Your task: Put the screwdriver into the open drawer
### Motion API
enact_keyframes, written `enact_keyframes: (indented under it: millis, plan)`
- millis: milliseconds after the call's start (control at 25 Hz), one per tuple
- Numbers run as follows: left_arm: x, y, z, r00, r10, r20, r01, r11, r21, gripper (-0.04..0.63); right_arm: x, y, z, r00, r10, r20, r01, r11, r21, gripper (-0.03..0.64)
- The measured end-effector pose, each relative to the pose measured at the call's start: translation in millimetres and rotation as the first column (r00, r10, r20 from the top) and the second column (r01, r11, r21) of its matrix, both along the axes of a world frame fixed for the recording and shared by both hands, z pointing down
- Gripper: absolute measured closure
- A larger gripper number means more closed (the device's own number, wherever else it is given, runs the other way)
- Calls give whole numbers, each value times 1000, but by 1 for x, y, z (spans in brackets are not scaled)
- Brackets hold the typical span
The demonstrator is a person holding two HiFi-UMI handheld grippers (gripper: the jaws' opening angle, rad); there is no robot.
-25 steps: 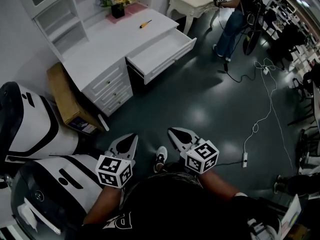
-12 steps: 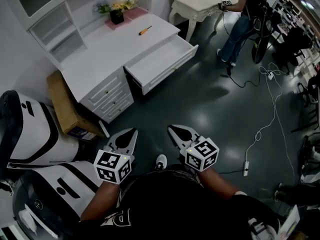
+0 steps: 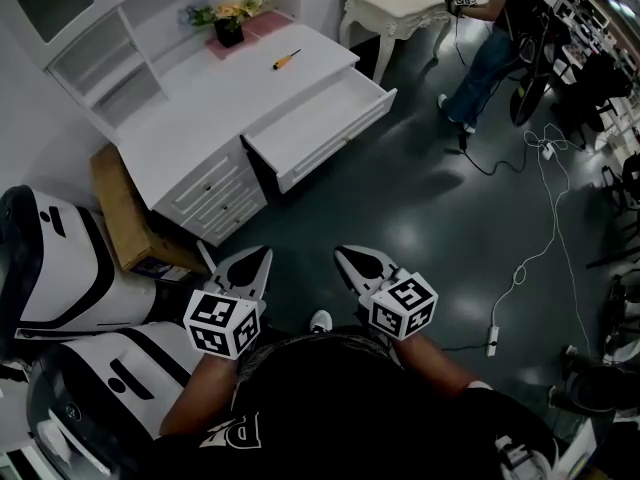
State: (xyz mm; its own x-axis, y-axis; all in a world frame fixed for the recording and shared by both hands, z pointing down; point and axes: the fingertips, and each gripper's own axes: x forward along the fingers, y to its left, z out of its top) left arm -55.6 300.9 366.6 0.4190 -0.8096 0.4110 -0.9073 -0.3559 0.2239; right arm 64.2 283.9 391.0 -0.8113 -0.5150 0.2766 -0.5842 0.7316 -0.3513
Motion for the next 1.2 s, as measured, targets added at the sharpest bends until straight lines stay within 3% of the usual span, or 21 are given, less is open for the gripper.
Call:
enact_keyframes:
  millis: [480, 960, 1200]
  plan:
    - [4, -15, 11, 1000, -2, 15, 3, 1000, -29, 580, 4, -8, 9, 1000, -18, 7, 18, 1000, -9, 606]
    - [-1, -68, 7, 999, 46, 6, -46, 999, -9, 580, 3, -44, 10, 999, 24, -22, -24, 1000, -4, 606]
    - [-17, -82, 26, 998, 64, 26, -63, 997, -45, 580, -17, -66, 17, 999, 19, -40, -20, 1000, -21, 606]
